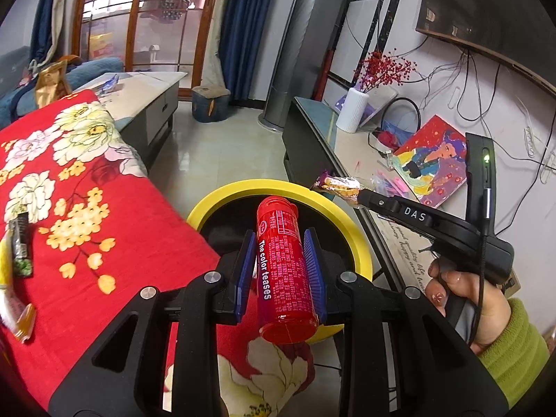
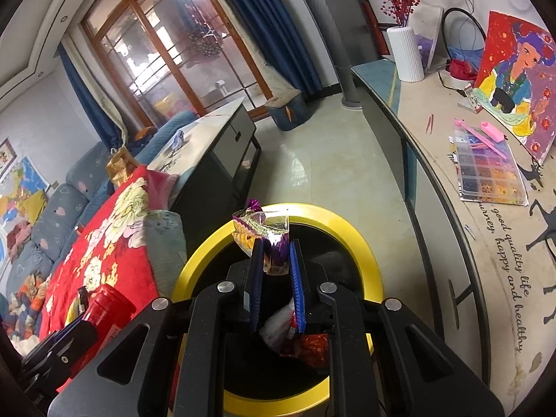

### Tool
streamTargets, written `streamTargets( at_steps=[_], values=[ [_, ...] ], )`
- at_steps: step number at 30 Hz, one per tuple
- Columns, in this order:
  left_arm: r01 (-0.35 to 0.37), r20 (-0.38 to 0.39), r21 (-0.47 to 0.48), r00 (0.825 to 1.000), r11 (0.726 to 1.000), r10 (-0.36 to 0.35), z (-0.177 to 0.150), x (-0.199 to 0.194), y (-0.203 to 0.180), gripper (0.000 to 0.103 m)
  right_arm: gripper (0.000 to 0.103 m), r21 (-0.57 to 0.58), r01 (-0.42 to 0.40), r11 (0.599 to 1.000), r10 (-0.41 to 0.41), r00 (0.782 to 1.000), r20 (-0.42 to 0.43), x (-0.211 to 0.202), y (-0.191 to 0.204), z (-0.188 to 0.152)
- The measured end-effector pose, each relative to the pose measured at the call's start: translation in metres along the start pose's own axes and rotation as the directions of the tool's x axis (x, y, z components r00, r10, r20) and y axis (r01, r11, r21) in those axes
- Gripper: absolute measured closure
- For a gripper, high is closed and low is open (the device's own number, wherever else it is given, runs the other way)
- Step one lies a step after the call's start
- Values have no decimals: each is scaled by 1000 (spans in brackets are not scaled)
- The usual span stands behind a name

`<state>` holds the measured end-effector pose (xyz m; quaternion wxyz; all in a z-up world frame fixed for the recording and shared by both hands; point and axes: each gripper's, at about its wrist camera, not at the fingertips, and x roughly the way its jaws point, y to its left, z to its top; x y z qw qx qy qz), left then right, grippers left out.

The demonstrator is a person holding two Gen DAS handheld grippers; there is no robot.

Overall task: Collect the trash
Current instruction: 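Carry the red bottle and foil wrapper with both tools over the yellow bin, then open both tools to drop the bottle and foil wrapper into the bin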

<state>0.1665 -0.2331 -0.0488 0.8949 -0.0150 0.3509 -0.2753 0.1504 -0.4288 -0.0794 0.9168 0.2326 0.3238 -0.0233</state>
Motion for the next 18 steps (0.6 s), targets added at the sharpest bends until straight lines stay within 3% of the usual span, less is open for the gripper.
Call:
streamTargets(
  at_steps=[15,16,18],
  values=[
    [-18,-23,7,1000,1000,18,11,27,6,81,87,21,-6,1000,6,1000,-6,4,-3,-4],
    [-17,-25,4,1000,1000,17,11,28,6,81,86,21,-9,1000,9,1000,-8,4,-2,-4],
    [-16,-33,-9,999,1000,16,12,29,9,79,69,21,-8,1000,9,1000,-7,4,-1,-4]
  ],
)
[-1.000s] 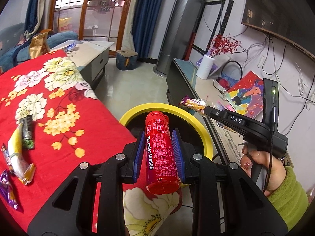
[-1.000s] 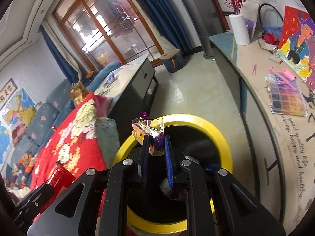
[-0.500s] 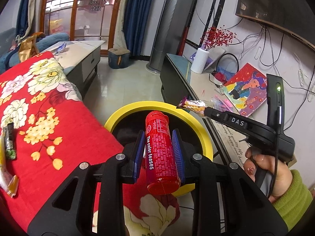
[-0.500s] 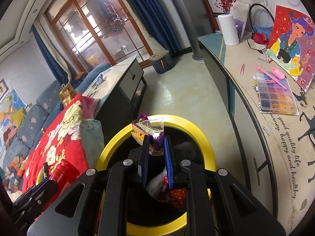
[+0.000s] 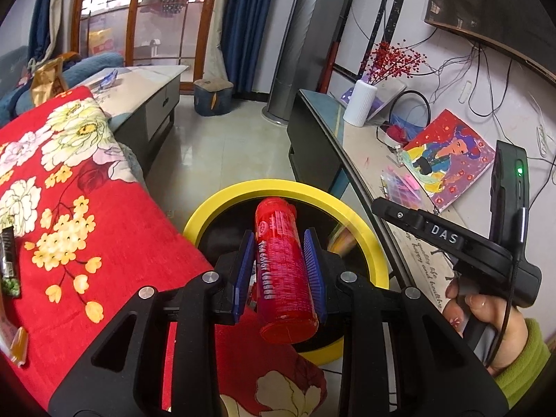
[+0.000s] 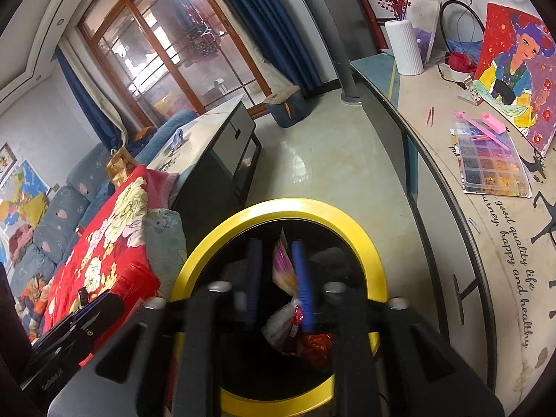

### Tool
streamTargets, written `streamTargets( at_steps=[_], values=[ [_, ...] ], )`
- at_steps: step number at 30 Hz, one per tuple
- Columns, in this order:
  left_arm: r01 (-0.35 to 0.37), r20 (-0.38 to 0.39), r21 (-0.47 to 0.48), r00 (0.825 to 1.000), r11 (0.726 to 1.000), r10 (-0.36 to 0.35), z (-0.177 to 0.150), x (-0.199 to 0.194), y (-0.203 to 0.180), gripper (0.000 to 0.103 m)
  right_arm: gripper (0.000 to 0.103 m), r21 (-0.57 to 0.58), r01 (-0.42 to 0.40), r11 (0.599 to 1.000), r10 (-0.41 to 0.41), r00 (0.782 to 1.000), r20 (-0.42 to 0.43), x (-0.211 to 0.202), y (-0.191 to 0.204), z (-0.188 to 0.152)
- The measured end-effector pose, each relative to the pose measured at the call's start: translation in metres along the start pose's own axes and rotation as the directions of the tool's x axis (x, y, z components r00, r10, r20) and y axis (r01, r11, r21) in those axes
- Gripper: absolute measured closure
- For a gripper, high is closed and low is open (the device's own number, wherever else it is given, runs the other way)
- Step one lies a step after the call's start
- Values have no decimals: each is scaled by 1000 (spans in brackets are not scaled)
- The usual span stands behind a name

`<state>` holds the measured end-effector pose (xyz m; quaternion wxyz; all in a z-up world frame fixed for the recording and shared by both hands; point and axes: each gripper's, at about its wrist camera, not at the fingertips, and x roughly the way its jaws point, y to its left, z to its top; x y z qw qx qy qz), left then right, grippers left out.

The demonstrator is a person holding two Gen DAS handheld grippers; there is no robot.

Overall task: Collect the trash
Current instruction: 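Open both tools to drop the bottle and foil wrapper into the bin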

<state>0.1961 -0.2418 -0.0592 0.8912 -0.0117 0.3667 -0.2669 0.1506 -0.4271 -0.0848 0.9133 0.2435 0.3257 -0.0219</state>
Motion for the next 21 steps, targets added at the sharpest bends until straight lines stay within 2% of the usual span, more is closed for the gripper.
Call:
streamTargets(
  at_steps=[1,2,3,4,5,6,7,9,13,21],
  values=[
    [1,0,-3,1000,1000,0,1,-1,0,70,62,1,-1,1000,1,1000,3,-1,1,0],
    [3,-2,-7,1000,1000,-3,1,-2,2,62,62,-1,0,1000,0,1000,5,-1,2,0],
    [8,1,-17,1000,1000,-8,1,-4,3,46,62,-5,0,1000,0,1000,4,-1,3,0],
    [14,3,-28,1000,1000,-14,1,-5,5,39,60,-11,-1,1000,1,1000,6,-2,5,1],
    [16,4,-36,1000,999,-16,1,-7,6,38,56,-13,-1,1000,1,1000,9,-3,6,1],
    [14,4,-45,1000,999,-14,1,-9,8,32,55,-15,2,1000,-2,1000,13,-3,7,1],
    [10,4,-52,1000,999,-10,1,-10,9,21,54,-19,5,1000,-5,1000,17,-4,9,1],
    [18,9,-64,1000,998,-18,0,-14,10,12,52,-26,7,1000,-6,1000,22,-6,11,3],
    [9,8,-71,1000,997,-8,-3,-21,13,11,44,-36,19,999,-18,999,37,-9,14,4],
    [-34,43,-79,998,996,37,-7,-45,20,11,40,-60,16,998,-13,999,53,-16,25,5]
  ],
)
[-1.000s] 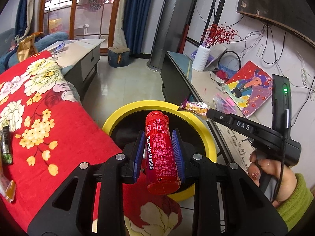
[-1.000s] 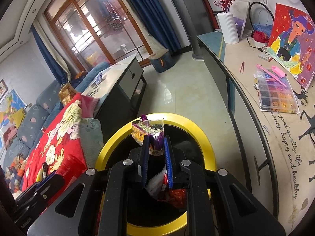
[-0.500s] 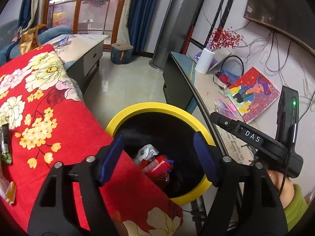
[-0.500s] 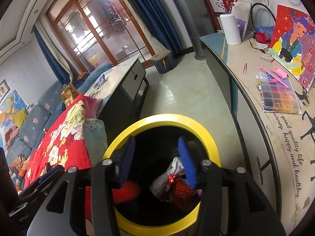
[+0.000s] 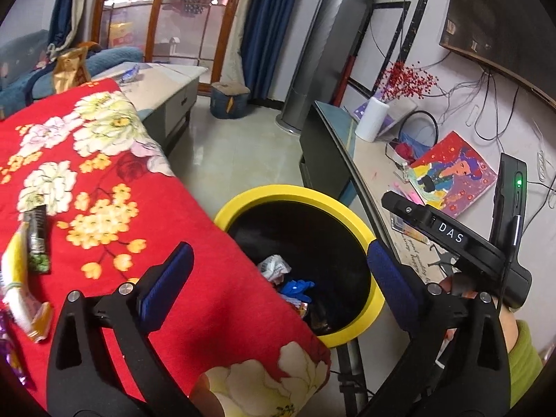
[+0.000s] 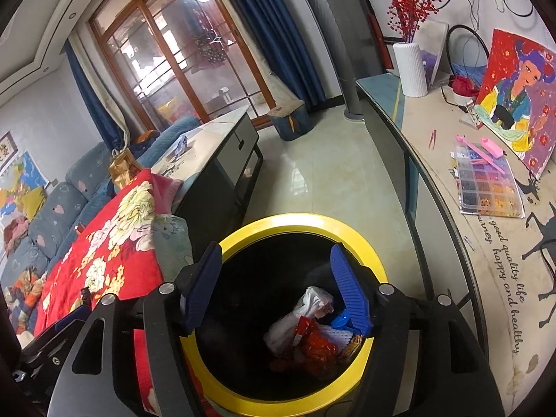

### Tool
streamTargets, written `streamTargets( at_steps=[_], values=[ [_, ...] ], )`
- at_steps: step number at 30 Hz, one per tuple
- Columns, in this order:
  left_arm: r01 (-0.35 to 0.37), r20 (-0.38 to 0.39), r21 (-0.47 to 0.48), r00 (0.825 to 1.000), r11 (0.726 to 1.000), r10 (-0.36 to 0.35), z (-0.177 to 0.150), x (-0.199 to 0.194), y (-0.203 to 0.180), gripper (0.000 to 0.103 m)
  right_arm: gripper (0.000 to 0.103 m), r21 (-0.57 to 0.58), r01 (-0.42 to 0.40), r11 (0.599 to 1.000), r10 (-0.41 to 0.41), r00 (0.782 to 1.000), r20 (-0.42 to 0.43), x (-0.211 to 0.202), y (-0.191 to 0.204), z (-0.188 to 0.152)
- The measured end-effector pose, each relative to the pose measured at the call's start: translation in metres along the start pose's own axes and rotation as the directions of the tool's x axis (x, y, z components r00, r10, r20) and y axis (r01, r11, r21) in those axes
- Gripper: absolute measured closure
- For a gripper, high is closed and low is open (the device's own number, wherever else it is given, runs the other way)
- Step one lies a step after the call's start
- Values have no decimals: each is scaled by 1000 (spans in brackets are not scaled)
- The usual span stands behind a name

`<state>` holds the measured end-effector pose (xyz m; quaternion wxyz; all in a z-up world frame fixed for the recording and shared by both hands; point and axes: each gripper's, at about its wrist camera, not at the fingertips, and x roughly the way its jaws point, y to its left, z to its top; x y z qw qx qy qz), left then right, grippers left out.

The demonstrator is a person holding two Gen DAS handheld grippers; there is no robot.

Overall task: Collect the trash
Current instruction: 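Open both tools to drop the bottle and foil wrapper into the bin, then move both open tools back over the remaining trash on the bed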

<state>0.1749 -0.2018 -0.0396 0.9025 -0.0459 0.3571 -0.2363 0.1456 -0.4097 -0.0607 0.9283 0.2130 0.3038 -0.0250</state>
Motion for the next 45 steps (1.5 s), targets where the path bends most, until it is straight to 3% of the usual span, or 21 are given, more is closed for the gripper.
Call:
streamTargets(
  at_steps=[19,45],
  values=[
    [-144,105,-92,983,985,153,-10,-67,56,11,36,-128,-94,987,93,996,-11,-9,68,-10],
    [-278,161,-260,932,925,325,-39,-133,137,11,30,-349,-288,892,251,957,-147,-9,189,-64]
  ],
)
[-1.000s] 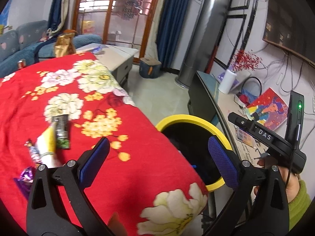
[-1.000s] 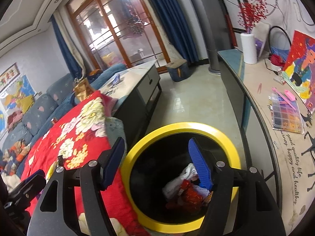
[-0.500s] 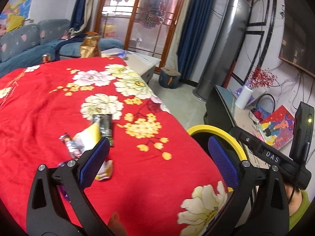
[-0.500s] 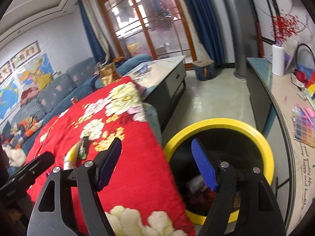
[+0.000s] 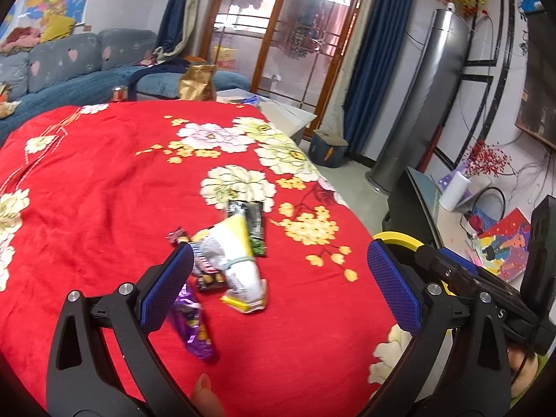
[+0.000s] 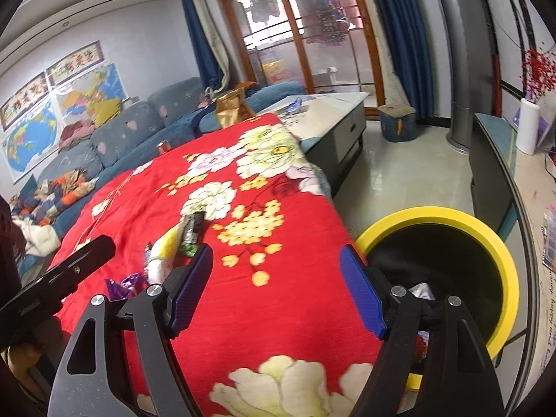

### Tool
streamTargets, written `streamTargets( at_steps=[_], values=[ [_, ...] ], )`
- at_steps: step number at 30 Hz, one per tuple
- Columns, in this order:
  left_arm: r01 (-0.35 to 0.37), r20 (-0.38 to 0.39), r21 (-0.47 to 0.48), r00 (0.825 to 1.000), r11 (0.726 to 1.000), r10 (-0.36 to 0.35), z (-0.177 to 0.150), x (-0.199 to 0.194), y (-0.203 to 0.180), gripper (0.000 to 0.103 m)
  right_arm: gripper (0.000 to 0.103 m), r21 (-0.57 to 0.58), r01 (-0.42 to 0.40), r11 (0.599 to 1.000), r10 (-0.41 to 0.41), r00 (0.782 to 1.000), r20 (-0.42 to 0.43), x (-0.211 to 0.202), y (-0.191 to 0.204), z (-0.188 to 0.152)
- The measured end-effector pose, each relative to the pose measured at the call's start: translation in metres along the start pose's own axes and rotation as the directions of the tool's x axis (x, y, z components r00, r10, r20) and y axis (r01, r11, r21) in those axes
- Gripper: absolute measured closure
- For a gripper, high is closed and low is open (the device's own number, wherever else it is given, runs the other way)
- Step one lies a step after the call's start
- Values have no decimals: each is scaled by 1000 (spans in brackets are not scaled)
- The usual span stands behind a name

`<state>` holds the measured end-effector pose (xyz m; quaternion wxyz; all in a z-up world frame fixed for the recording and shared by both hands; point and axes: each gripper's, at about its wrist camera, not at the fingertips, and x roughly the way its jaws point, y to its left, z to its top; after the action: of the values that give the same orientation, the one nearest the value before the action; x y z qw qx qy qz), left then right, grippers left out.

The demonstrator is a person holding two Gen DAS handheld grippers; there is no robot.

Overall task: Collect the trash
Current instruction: 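Move both open tools back over the remaining trash on the bed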

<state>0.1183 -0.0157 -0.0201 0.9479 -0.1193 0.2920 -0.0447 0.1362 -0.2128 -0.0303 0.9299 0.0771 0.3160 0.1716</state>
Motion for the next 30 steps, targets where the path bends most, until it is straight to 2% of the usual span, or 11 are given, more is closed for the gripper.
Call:
streamTargets(
  at_steps=[13,20,24,26,30],
  values=[
    [-91,1,-85,996,992,91,-1,-13,55,11,29,-104,-89,991,83,994,-66,21,52,-9],
    [-103,-21,-118,995,988,101,-7,-19,82,12,29,-141,-141,980,126,986,-114,41,78,-16],
    [-82,-56,-149,996,985,75,-13,-20,94,24,29,-155,-174,972,153,978,-140,52,89,-17],
    [-65,-72,-168,996,984,53,-16,-18,98,33,30,-159,-188,969,162,974,-160,60,94,-18],
    [-13,-114,-193,993,981,-9,-23,-14,101,47,41,-157,-217,964,182,961,-209,78,102,-22]
  ],
)
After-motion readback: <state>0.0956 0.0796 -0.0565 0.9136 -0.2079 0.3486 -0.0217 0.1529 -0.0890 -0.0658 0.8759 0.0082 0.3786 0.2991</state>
